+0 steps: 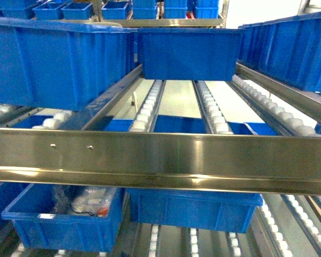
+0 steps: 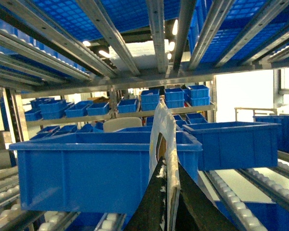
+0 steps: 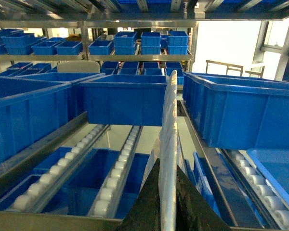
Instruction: Move flower gift bag to table near conveyor
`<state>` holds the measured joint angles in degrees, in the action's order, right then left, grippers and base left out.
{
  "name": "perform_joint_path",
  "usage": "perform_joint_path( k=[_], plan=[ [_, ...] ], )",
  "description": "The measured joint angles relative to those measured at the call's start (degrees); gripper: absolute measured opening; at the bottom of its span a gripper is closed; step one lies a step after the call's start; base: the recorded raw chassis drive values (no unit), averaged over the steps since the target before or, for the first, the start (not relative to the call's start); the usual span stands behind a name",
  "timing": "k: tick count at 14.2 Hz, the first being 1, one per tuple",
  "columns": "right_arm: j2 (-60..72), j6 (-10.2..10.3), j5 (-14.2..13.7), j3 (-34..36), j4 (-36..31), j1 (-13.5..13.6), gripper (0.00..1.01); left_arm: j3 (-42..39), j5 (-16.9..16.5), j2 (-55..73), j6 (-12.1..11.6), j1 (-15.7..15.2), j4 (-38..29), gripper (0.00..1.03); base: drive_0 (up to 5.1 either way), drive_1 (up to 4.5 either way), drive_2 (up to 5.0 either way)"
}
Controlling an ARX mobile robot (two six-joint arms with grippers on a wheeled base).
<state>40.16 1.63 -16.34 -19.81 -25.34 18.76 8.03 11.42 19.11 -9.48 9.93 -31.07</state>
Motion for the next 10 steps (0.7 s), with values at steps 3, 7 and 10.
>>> perform_joint_path(
  k=[3, 7, 10],
  plan=[
    [0.0, 0.0, 0.0, 0.0, -0.3, 0.0, 0.03, 0.0, 0.0, 0.0, 0.0, 0.0, -0.2, 0.02, -4.8, 1.49, 3.4],
    [-0.1, 0.0, 0.0, 0.0, -0.2, 0.0, 0.03, 0.0, 0.0, 0.0, 0.0, 0.0, -0.1, 0.02, -4.9, 1.51, 3.4],
    [-0.1, 0.0, 0.0, 0.0, -0.2, 0.0, 0.03, 0.0, 0.0, 0.0, 0.0, 0.0, -0.1, 0.02, -4.9, 1.44, 3.3]
  ],
)
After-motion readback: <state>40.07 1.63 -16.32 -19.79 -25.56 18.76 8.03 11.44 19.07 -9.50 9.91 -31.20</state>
